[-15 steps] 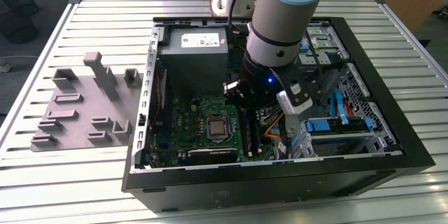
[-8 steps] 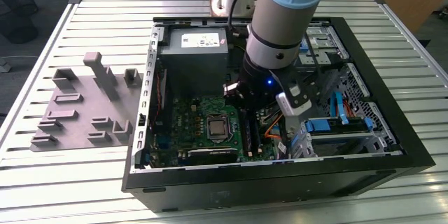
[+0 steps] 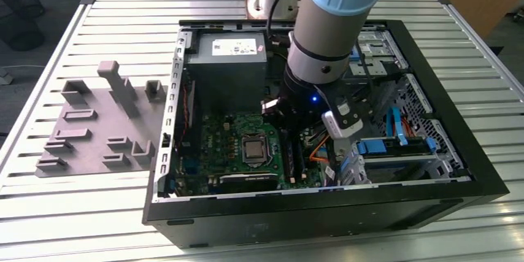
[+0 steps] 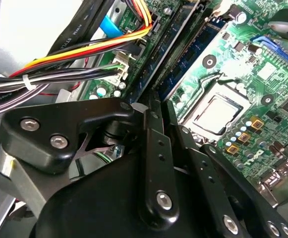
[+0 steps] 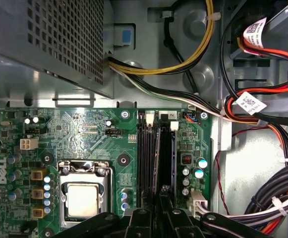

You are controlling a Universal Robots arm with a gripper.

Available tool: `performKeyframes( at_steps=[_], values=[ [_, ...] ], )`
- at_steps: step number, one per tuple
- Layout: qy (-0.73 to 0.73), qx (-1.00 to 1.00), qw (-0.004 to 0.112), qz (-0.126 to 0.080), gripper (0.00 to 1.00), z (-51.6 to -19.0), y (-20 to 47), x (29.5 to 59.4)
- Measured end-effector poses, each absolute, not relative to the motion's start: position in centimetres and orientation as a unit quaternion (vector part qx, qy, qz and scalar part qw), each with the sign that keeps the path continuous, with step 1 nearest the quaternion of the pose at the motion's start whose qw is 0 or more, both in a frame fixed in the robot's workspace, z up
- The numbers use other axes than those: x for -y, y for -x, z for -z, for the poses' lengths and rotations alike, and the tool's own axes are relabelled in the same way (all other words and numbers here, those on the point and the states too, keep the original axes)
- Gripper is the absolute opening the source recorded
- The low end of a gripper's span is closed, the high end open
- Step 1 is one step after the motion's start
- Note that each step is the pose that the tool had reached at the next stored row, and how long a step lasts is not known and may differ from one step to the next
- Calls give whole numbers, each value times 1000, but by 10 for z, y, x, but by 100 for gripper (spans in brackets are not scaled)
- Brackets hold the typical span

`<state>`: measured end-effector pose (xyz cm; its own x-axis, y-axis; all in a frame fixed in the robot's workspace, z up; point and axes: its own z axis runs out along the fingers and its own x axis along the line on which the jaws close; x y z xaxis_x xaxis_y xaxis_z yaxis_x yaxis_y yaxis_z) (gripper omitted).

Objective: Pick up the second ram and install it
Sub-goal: 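Insert the second ram into the second slot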

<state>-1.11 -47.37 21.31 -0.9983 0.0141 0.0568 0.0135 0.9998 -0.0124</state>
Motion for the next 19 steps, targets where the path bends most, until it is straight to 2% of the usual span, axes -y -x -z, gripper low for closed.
performKeyframes(
  at_steps=[3,4,19],
  values=[
    [7,1000,28,-5,19,-213,11,474],
    [7,1000,28,-5,13,-213,11,474],
    [4,1000,28,-6,13,-223,11,474]
  ],
)
